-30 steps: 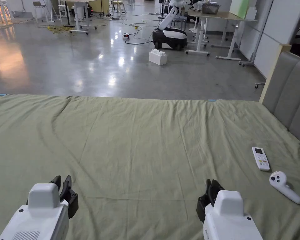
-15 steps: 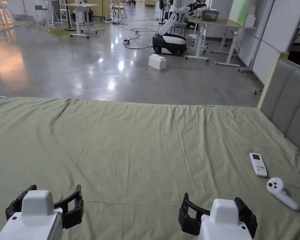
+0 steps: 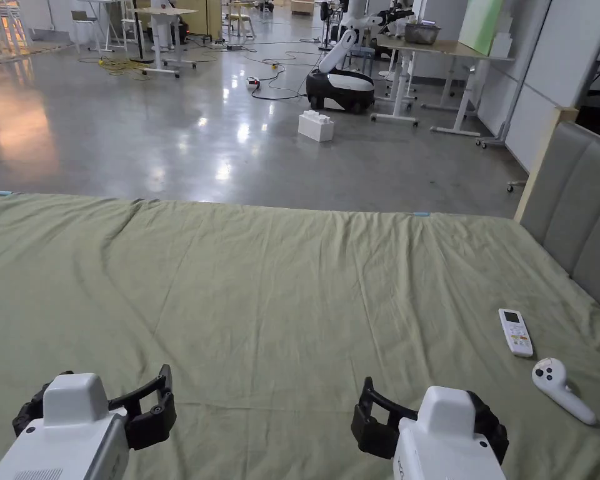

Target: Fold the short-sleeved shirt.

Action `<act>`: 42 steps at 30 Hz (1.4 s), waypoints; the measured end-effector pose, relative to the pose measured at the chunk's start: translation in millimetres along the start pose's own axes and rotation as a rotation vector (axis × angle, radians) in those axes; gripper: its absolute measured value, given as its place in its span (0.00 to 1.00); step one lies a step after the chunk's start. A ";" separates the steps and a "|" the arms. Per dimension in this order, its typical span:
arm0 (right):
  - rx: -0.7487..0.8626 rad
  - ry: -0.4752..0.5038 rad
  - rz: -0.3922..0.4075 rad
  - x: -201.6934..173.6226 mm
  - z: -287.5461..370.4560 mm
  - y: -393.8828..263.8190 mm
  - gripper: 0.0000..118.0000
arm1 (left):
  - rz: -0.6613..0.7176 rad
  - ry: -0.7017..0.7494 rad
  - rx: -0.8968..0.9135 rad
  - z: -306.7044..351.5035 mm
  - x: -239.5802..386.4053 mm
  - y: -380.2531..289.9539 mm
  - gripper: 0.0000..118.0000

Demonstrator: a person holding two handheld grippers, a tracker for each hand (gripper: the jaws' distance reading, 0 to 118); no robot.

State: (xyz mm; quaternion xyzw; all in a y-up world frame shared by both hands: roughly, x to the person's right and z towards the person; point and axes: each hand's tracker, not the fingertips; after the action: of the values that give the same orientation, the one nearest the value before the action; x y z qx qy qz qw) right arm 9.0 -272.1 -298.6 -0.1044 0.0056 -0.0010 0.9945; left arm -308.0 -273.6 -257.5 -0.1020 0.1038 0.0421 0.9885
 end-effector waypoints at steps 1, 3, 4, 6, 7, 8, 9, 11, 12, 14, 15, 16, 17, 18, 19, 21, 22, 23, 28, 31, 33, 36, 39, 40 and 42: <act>-0.005 -0.004 -0.011 -0.9 -0.7 1.5 1.00 | 0.009 -0.014 0.002 0.9 -0.8 0.8 0.93; -0.019 -0.022 -0.015 -4.1 -2.3 4.3 1.00 | 0.018 -0.027 0.008 1.1 -2.1 1.1 0.93; -0.025 -0.035 -0.013 -6.1 -3.0 5.4 1.00 | 0.019 -0.029 0.018 1.1 -2.0 1.1 0.93; -0.035 -0.039 -0.006 -8.2 -3.6 7.4 1.00 | 0.003 -0.009 0.035 1.1 -0.4 -0.4 0.93; -0.041 -0.038 -0.009 -8.8 -4.0 8.5 1.00 | -0.011 0.011 0.042 0.5 0.7 -1.0 0.93; -0.048 -0.033 -0.016 -8.4 -4.4 9.4 1.00 | -0.023 0.025 0.048 0.0 1.6 -2.0 0.93; -0.053 -0.028 -0.025 -8.5 -4.1 10.4 1.00 | -0.038 0.035 0.045 -0.6 1.9 -2.5 0.93; -0.081 -0.018 -0.054 -8.1 -5.4 13.0 1.00 | -0.070 0.036 0.062 -1.7 2.1 -5.7 0.93; -0.085 -0.023 -0.059 -8.2 -6.1 14.3 1.00 | -0.084 0.033 0.072 -1.2 2.1 -7.1 0.93; -0.112 -0.032 -0.073 -7.4 -8.0 16.0 1.00 | -0.098 0.029 0.075 -0.7 2.0 -8.6 0.93; -0.120 -0.036 -0.074 -7.5 -8.9 16.7 1.00 | -0.103 0.026 0.071 -0.8 1.9 -8.8 0.93; -0.129 -0.040 -0.077 -7.3 -9.6 17.6 1.00 | -0.106 0.023 0.063 -0.8 1.8 -8.9 0.93; -0.133 -0.041 -0.080 -7.1 -8.9 18.3 1.00 | -0.103 0.019 0.060 -0.5 1.8 -9.2 0.93; -0.140 -0.041 -0.083 -6.8 -9.0 19.0 1.00 | -0.101 0.018 0.058 -0.4 1.9 -8.2 0.93; -0.152 -0.035 -0.090 -6.1 -9.7 19.6 1.00 | -0.098 0.019 0.054 -0.3 2.2 -7.6 0.93; -0.171 -0.030 -0.109 -5.1 -9.8 20.2 1.00 | -0.096 0.023 0.048 -0.6 3.0 -7.9 0.93; -0.184 -0.026 -0.119 -4.5 -10.3 20.2 1.00 | -0.097 0.025 0.044 -1.3 2.9 -8.0 0.93; -0.192 -0.029 -0.125 -4.7 -10.9 20.3 1.00 | -0.098 0.025 0.042 -1.5 3.0 -8.2 0.93; -0.217 -0.045 -0.112 -6.6 -14.8 17.7 1.00 | -0.097 0.020 0.032 -0.5 3.5 -8.2 0.93; -0.233 -0.044 -0.112 -6.6 -15.8 16.3 1.00 | -0.097 0.022 0.028 -0.7 3.3 -8.2 0.93; -0.241 -0.040 -0.115 -6.3 -16.2 15.7 1.00 | -0.098 0.022 0.025 -0.6 3.1 -7.9 0.93; -0.250 -0.031 -0.118 -5.5 -16.7 15.2 1.00 | -0.095 0.023 0.021 -0.5 2.6 -6.8 0.93; -0.249 -0.032 -0.106 -5.6 -16.0 15.1 1.00 | -0.092 0.022 0.017 -0.3 1.9 -7.3 0.93; -0.250 -0.034 -0.102 -5.4 -16.2 15.0 1.00 | -0.090 0.021 0.013 -0.1 1.7 -7.4 0.93; -0.255 -0.036 -0.096 -4.8 -17.0 14.7 1.00 | -0.088 0.020 0.007 0.3 1.5 -7.4 0.93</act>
State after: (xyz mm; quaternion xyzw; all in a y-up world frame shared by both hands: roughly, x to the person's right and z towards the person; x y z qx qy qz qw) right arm 4.0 -261.3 -318.3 -0.2300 -0.0172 -0.0461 0.9720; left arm -305.7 -280.6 -256.0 -0.1033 0.1091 -0.0028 0.9886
